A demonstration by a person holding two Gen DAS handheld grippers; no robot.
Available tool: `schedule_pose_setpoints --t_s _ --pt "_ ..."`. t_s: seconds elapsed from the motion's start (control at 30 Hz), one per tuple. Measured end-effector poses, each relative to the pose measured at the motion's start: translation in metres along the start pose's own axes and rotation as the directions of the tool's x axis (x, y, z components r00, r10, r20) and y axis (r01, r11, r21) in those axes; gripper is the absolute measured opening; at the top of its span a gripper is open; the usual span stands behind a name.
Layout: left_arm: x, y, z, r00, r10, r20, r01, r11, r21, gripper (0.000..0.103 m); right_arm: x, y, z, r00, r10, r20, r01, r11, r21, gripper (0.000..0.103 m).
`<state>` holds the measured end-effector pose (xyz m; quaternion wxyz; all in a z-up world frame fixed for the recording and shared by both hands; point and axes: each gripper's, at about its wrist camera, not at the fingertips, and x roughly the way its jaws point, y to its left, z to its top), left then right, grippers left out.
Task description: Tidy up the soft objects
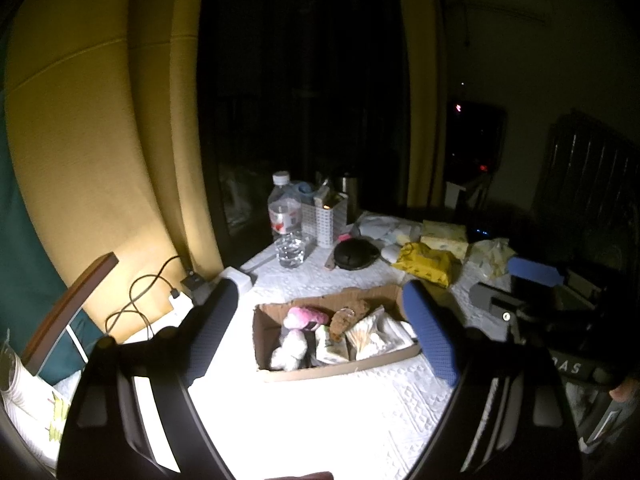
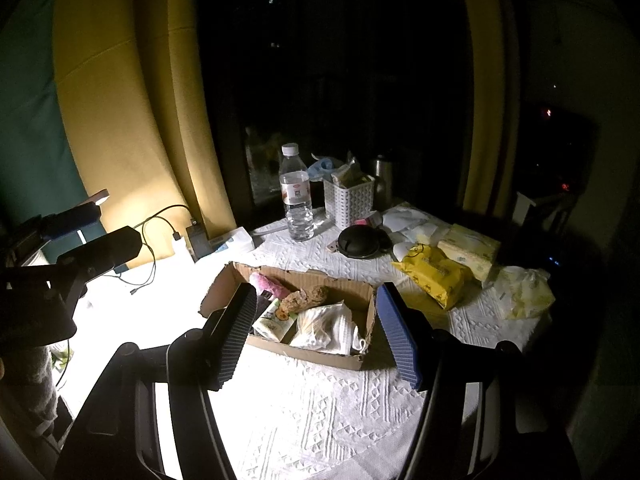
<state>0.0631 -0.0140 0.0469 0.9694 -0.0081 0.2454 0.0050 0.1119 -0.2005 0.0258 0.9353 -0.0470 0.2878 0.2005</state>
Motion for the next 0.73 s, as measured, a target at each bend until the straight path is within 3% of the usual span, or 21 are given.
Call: schedule_pose_setpoints --t_s 0.73 --pt "0.012 -0.001 0.000 1.000 -0.009 -0.009 0.009 1.000 0.006 0.086 0.007 -0.003 -0.002 1.000 0.000 -0.008 0.000 1.000 0.000 0.066"
